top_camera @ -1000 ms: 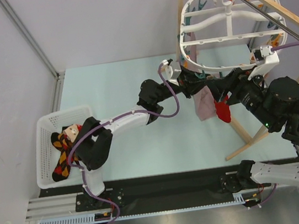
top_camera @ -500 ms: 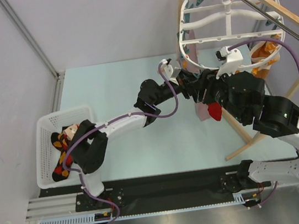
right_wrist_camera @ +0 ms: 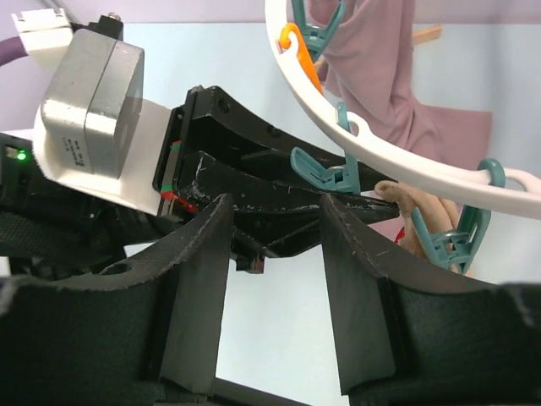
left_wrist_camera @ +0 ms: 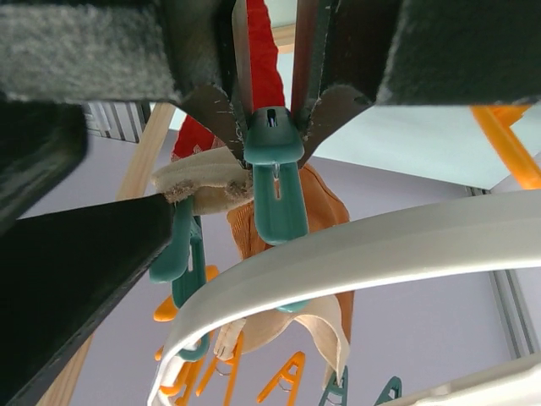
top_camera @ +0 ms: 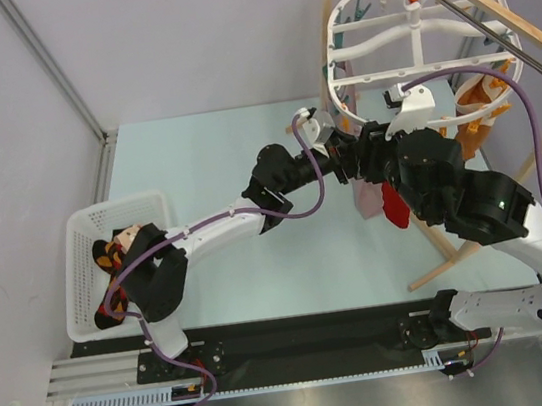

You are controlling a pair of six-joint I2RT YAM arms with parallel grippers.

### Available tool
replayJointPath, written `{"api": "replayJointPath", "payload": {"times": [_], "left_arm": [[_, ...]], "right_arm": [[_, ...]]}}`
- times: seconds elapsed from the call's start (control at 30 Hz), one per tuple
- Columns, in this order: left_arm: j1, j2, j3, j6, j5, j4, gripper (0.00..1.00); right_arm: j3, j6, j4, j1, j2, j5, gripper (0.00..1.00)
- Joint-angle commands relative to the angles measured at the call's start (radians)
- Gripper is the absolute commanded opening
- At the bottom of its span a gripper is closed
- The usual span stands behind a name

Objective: Clip the socks to the hanger

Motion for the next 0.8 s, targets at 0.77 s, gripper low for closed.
{"api": "replayJointPath", "payload": {"times": [0.77], "left_arm": [[-0.021,-0.067,0.012,0.03,0.021,0.02,0.0]], "right_arm": [[-0.019,-0.111,0.052,-0.183,0.046,-0.134,0.55]]}}
